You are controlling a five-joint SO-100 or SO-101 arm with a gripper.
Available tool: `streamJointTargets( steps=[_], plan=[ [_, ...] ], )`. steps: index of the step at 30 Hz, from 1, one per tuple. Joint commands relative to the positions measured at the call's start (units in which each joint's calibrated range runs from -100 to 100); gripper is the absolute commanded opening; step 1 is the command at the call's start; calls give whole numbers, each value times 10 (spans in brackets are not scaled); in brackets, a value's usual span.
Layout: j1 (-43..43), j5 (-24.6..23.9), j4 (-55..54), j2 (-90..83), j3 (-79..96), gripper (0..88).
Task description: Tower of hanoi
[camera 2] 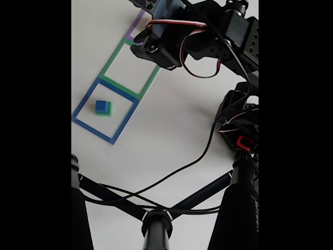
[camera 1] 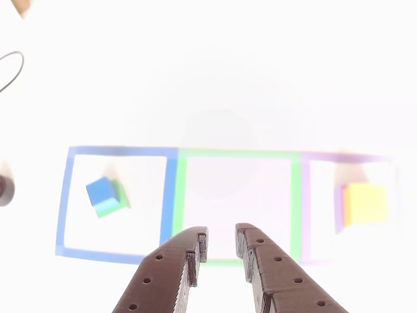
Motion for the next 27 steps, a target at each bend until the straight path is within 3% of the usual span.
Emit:
streamJointTargets(
  steps=[1,4,15,24,27],
  plan=[
    [35,-49,129,-20,-147,1],
    [55,-61,178,-18,-195,1],
    [194,5,225,-21,-230,1],
    [286,40,194,-40,-163,9],
    [316,69,153,-64,-97,56]
  ],
)
